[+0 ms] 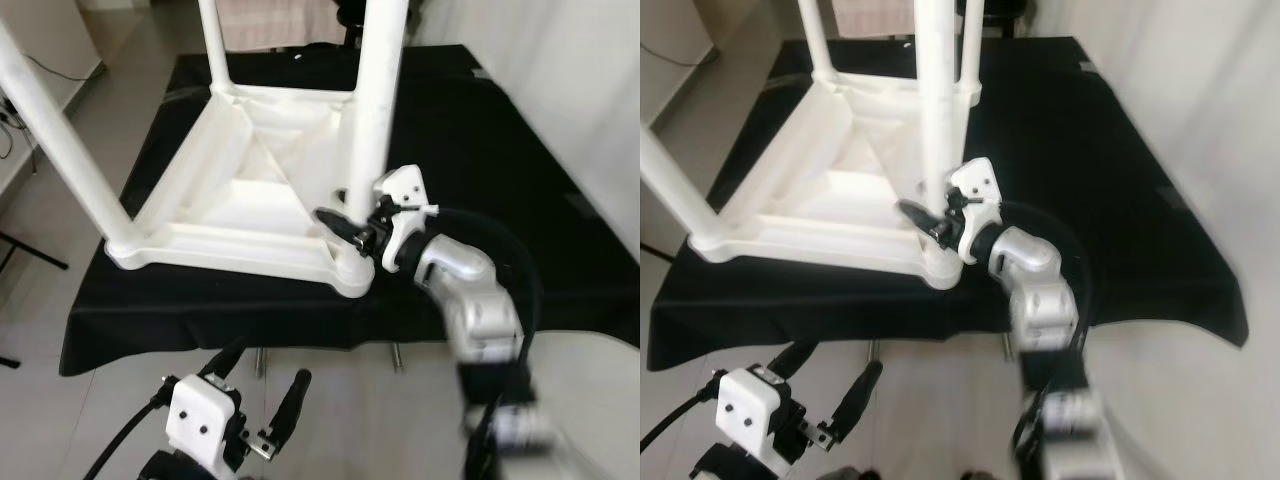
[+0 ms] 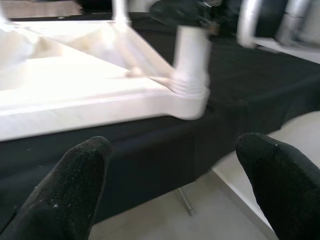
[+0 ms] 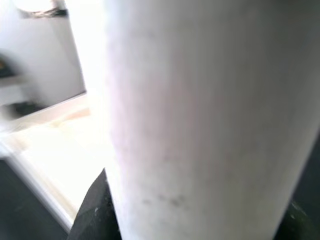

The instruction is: Building children table

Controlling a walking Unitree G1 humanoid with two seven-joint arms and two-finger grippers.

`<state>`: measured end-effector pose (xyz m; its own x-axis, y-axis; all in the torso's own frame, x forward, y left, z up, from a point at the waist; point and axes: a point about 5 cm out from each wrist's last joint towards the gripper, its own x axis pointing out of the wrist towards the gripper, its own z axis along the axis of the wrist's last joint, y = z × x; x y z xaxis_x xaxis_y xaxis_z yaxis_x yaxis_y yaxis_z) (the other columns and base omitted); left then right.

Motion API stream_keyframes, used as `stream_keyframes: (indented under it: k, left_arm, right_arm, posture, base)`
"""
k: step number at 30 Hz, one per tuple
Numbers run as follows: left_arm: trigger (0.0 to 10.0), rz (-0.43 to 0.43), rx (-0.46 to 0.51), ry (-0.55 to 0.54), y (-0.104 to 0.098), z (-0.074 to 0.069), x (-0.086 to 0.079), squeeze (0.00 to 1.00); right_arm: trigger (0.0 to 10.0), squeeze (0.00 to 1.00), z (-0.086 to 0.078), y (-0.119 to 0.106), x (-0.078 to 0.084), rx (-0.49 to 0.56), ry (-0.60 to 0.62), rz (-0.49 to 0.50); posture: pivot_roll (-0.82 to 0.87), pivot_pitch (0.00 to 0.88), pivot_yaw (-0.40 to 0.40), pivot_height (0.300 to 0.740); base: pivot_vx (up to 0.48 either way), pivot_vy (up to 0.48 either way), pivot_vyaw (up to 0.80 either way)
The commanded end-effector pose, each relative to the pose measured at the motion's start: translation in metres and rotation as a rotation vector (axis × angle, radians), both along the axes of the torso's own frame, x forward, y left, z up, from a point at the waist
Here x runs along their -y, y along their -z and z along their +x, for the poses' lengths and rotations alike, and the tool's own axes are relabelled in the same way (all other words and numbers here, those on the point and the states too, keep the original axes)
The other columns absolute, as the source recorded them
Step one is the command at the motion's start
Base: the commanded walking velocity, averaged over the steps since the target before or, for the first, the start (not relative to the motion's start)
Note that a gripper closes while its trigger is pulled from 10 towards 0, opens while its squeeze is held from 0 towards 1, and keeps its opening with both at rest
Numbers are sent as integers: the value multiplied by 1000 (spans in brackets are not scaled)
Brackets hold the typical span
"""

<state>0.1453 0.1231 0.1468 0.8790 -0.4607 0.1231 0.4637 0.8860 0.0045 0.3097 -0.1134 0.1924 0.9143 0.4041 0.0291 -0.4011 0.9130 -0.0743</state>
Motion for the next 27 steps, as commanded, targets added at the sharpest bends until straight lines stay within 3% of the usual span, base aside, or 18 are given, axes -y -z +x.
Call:
stream_keyframes:
  k: [1, 2, 4, 8, 9, 11, 12, 13, 16, 17, 19, 21, 22, 23, 24, 27]
  left_arm:
    - [10000, -3, -22, -1, 4, 1, -2, 0]
    - [10000, -6, -24, 9, 4, 3, -2, 0]
    - [10000, -11, -26, 23, 5, 4, -1, 0]
    - [10000, -16, -24, 41, 7, 7, 0, 0]
    - [10000, -20, -23, 41, 8, 8, 1, 0]
    - [10000, -23, -22, 36, 8, 9, 1, 0]
    - [10000, -25, -21, 31, 8, 10, 0, 0]
    - [10000, -28, -21, 29, 8, 10, 0, 0]
    - [10000, -30, -21, 28, 8, 11, 1, 0]
    - [10000, -33, -22, 31, 8, 11, 1, 0]
    - [10000, -33, -22, 31, 8, 11, 1, 0]
    - [10000, -37, -24, 39, 8, 11, 2, 0]
    - [10000, -37, -24, 39, 8, 11, 2, 0]
    - [10000, -40, -24, 43, 8, 11, 2, 0]
    - [10000, -41, -25, 46, 8, 10, 3, 0]
    - [10000, -42, -26, 48, 8, 9, 3, 0]
  right_arm:
    - [0, 0, -6, 41, 16, -235, 97, -64]
    - [0, 0, -14, 42, 5, -230, 62, -58]
    - [0, 0, -16, 43, -3, -229, 31, -52]
    - [0, 0, -11, 41, -13, -229, -11, -52]
    - [10000, 0, -11, 39, -20, -252, -49, -44]
    - [10000, 0, -9, 35, -26, -256, -103, 3]
    - [10000, 1000, -6, 30, -29, -246, -179, 20]
    - [10000, 1000, -2, 21, -31, -224, -243, 42]
    - [10000, 1000, 0, 15, -31, -206, -279, 54]
    - [10000, 1000, 4, 4, -29, -170, -361, 60]
    - [10000, 1000, 4, 4, -29, -170, -361, 60]
    - [10000, 1000, 6, -17, -25, -88, -646, -4]
    - [10000, 1000, 6, -17, -25, -88, -646, -4]
    - [10000, 196, 8, -23, -20, -58, -773, -78]
    - [10000, 0, 12, -27, -17, -47, -854, -129]
    - [10000, 0, 15, -29, -15, -44, -891, -156]
  posture:
    - [-20, 189, -9, 740]
    - [-33, 176, 4, 740]
    - [-20, 170, -3, 740]
    - [0, 162, -13, 740]
    - [7, 159, -13, 740]
    - [9, 156, -15, 740]
    - [9, 155, -15, 740]
    - [9, 155, -19, 740]
    - [9, 155, -19, 740]
    - [12, 153, -23, 740]
    - [12, 153, -23, 740]
    - [23, 157, -25, 740]
    - [23, 157, -25, 740]
    - [27, 160, -24, 740]
    - [32, 165, -25, 740]
    - [34, 165, -25, 740]
  base:
    - [0, 0, 0]
    - [0, 0, 0]
    - [0, 0, 0]
    - [0, 0, 0]
    - [0, 0, 0]
    - [0, 0, 0]
    - [0, 0, 0]
    - [0, 0, 0]
    - [0, 0, 0]
    - [0, 0, 0]
    - [0, 0, 0]
    - [0, 0, 0]
    - [0, 0, 0]
    - [0, 0, 0]
    - [0, 0, 0]
    - [0, 0, 0]
